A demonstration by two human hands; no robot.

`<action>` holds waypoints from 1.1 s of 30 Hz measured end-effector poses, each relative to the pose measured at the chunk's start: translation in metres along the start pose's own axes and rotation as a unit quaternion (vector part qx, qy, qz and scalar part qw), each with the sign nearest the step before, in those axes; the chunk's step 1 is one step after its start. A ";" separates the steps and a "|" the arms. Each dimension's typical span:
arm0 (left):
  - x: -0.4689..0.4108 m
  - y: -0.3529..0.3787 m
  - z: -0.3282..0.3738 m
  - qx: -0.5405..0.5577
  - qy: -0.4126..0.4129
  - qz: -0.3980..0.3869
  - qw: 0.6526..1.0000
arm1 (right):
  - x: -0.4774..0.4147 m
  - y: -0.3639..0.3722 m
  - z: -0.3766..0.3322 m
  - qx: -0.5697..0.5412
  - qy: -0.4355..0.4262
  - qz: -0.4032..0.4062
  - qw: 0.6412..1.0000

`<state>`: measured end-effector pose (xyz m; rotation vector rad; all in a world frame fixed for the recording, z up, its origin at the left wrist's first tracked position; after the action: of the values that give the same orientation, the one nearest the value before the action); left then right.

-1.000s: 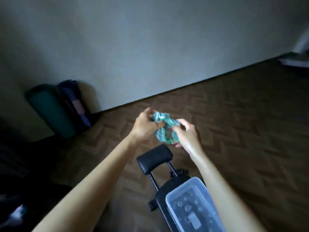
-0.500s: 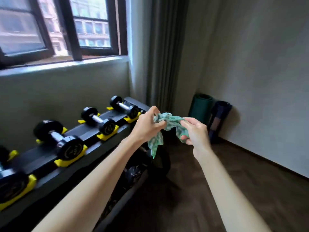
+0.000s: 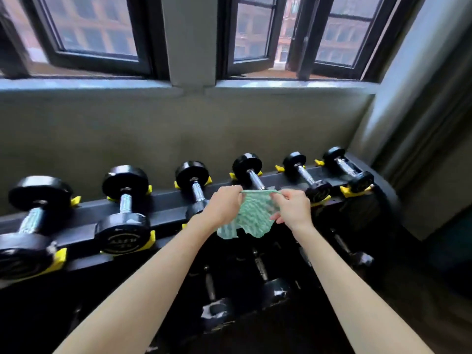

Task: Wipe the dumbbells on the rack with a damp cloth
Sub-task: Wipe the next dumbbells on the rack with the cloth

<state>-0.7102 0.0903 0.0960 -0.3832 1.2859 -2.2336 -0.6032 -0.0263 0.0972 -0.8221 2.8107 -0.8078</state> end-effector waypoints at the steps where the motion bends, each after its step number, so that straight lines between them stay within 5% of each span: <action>1: 0.001 -0.005 -0.018 0.000 -0.013 0.010 1.000 | -0.003 0.019 -0.004 -0.011 0.007 -0.008 1.000; 8: 0.008 -0.018 -0.113 -0.084 -0.075 -0.019 0.993 | -0.016 0.088 -0.023 0.008 -0.001 0.056 0.998; 15: -0.023 -0.036 -0.158 -0.003 -0.210 -0.016 0.978 | -0.071 0.112 -0.027 -0.032 0.009 0.056 0.998; 19: -0.053 -0.024 -0.179 -0.026 -0.293 0.065 0.954 | -0.118 0.150 -0.013 -0.123 0.058 -0.060 0.989; 25: -0.071 0.038 -0.187 0.085 -0.451 0.195 0.867 | -0.136 0.199 0.032 0.039 0.149 -0.226 0.962; 29: -0.078 0.074 -0.191 0.170 -0.501 0.094 0.843 | -0.127 0.227 0.051 0.106 0.150 -0.354 0.917; 33: -0.073 0.087 -0.186 0.212 -0.532 0.023 0.820 | -0.129 0.233 0.058 0.062 0.127 -0.333 0.932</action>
<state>-0.7146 0.2294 -0.0722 -1.1729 0.1849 -1.6717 -0.5897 0.1812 -0.0799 -1.8088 2.6334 -1.2319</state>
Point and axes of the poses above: each hand's wrist, its own x-axis away from the middle knuckle, its own y-axis out of the palm, z = x × y, the point moved 3 cm from there along -x, towards the middle knuckle, and after that the axes turned 2 degrees about y, right-handed, at the moved point
